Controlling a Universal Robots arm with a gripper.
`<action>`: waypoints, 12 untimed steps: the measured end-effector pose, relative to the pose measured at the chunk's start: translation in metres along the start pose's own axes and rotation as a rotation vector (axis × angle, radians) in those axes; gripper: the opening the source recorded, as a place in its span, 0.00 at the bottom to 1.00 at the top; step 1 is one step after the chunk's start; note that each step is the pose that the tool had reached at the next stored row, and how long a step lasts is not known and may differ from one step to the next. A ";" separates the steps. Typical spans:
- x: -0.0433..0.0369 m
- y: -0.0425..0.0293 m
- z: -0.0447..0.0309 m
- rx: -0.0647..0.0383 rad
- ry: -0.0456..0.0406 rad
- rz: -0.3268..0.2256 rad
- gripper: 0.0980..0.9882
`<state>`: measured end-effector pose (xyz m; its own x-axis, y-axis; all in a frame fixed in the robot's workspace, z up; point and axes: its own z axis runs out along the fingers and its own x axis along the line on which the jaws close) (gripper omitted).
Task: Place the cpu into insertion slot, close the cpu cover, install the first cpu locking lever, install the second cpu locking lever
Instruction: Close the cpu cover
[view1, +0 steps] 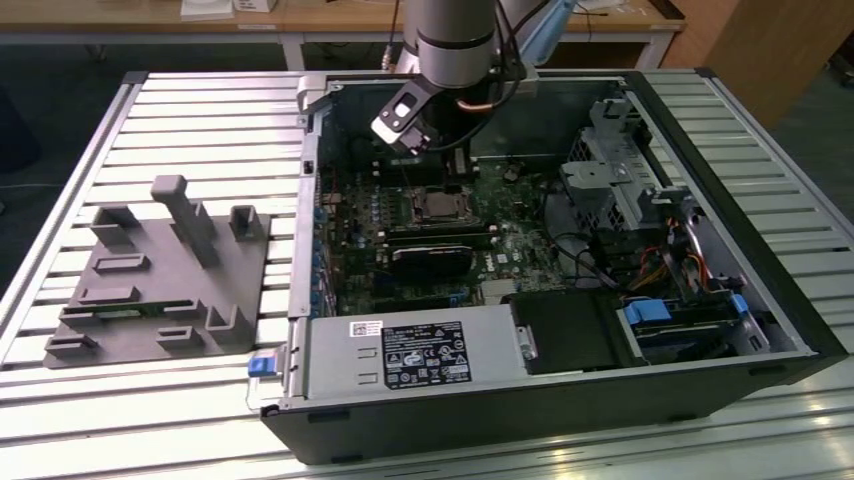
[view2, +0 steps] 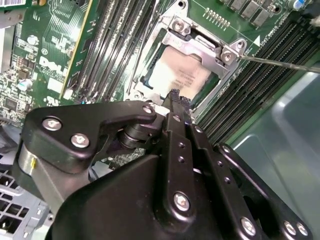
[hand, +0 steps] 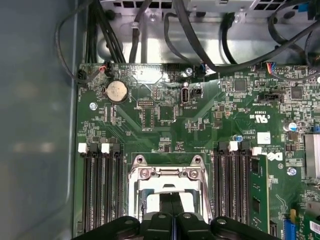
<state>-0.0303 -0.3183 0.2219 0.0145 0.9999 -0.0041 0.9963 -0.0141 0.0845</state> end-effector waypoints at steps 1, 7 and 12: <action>-0.0001 -0.0002 0.0013 0.001 -0.0001 0.000 0.01; -0.0001 -0.0006 0.0030 0.003 -0.0019 0.000 0.01; 0.0000 -0.0007 0.0054 0.038 -0.0028 -0.001 0.01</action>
<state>-0.0306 -0.3183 0.2164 0.0141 0.9999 -0.0069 0.9988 -0.0138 0.0468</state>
